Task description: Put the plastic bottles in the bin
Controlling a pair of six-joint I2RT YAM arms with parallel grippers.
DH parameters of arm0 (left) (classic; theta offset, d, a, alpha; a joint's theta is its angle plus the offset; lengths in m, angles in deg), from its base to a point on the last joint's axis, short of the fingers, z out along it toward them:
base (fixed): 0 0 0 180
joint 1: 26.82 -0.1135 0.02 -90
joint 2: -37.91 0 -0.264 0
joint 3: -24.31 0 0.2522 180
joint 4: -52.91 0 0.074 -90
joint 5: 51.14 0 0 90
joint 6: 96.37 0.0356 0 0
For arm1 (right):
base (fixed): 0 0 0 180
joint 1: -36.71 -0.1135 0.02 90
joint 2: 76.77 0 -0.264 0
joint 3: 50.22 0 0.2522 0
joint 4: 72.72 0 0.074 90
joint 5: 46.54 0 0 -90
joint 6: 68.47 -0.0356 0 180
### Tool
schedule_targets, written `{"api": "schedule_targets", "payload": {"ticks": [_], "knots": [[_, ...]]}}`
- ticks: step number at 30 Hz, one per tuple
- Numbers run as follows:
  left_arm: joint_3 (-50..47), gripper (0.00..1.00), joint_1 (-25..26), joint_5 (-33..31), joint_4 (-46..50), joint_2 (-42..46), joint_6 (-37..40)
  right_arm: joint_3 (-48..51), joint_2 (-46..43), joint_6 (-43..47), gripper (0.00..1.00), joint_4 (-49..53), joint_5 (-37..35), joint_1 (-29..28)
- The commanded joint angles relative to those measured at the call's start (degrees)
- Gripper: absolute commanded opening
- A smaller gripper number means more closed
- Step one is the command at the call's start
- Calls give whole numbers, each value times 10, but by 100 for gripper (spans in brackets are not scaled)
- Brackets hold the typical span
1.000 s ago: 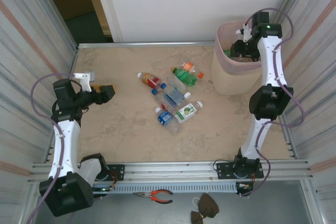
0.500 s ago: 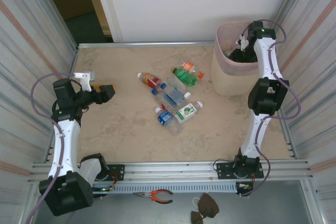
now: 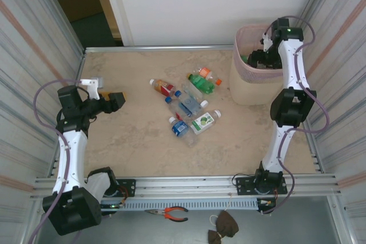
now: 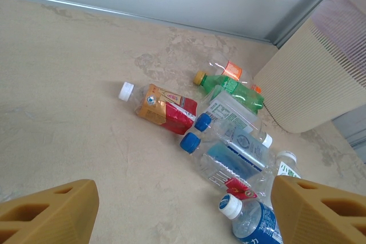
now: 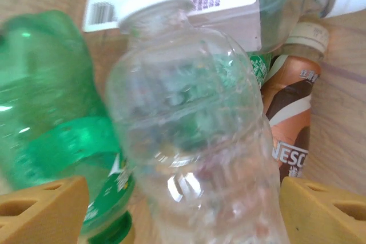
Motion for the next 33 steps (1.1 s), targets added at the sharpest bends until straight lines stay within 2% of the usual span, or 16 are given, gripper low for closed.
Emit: {"api": "schedule_targets", "payload": {"ticks": [1,11,16,20,23,28,33], "knots": [[0,79,-5,14,-5,3,-3,-29,-51,-10,86,25,3,-2],[1,79,-5,17,-8,-3,-4,-47,-106,-21,86,31,-28,-28],[1,79,-6,17,-8,1,-3,-63,-136,-37,86,35,-68,-55],[1,79,-5,15,-7,5,-2,-46,-174,-66,87,31,-133,-91],[0,79,-6,14,-5,8,-2,-8,-211,-102,88,20,-186,-123],[-2,79,-6,13,-4,15,-3,102,-295,-185,90,-38,-223,-181],[-2,79,-6,15,-5,16,-3,259,-399,-296,90,-121,-200,-229]]}}
